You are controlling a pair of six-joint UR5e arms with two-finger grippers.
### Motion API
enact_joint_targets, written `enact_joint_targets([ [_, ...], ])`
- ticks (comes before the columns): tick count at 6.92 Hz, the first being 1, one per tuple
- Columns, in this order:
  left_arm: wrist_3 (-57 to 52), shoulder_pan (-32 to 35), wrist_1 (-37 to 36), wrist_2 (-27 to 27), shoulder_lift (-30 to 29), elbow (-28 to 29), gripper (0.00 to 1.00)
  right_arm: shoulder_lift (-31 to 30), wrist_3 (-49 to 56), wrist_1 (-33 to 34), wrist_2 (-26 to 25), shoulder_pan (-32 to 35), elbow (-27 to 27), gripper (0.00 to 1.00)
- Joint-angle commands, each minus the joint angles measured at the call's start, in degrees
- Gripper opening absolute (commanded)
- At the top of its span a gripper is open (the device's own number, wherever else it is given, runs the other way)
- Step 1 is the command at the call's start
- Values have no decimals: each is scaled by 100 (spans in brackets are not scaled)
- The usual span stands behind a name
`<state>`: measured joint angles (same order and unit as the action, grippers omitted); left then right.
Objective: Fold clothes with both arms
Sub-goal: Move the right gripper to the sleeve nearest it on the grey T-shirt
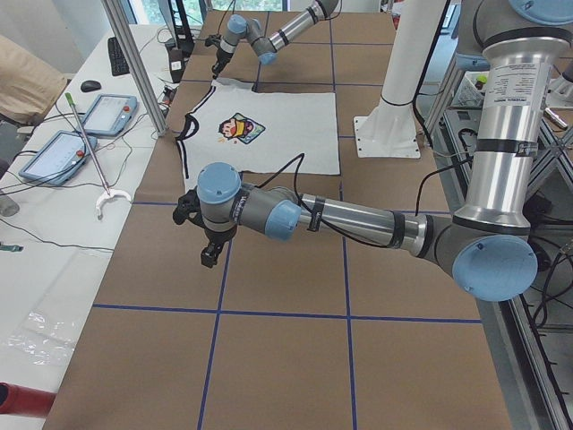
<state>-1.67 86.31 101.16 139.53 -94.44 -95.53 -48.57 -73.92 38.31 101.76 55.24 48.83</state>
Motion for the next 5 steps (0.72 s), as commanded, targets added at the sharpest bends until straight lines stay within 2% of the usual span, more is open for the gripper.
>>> enact_joint_targets([
  [1,0,0,9,13,31,-45,100,31,-79,760,37,-284,1192,0],
  [2,-9,0,26,13,40,-45,100,110,-96,1018,29,-486,1399,0],
  [3,-1,0,122,13,49,-36,100,180,-149,1056,2,-636,1358,0],
  [4,0,0,123,13,49,-36,100,320,-97,1056,-15,-646,1018,0],
  [5,0,0,123,13,49,-36,100,765,-71,1056,-181,-647,371,0],
])
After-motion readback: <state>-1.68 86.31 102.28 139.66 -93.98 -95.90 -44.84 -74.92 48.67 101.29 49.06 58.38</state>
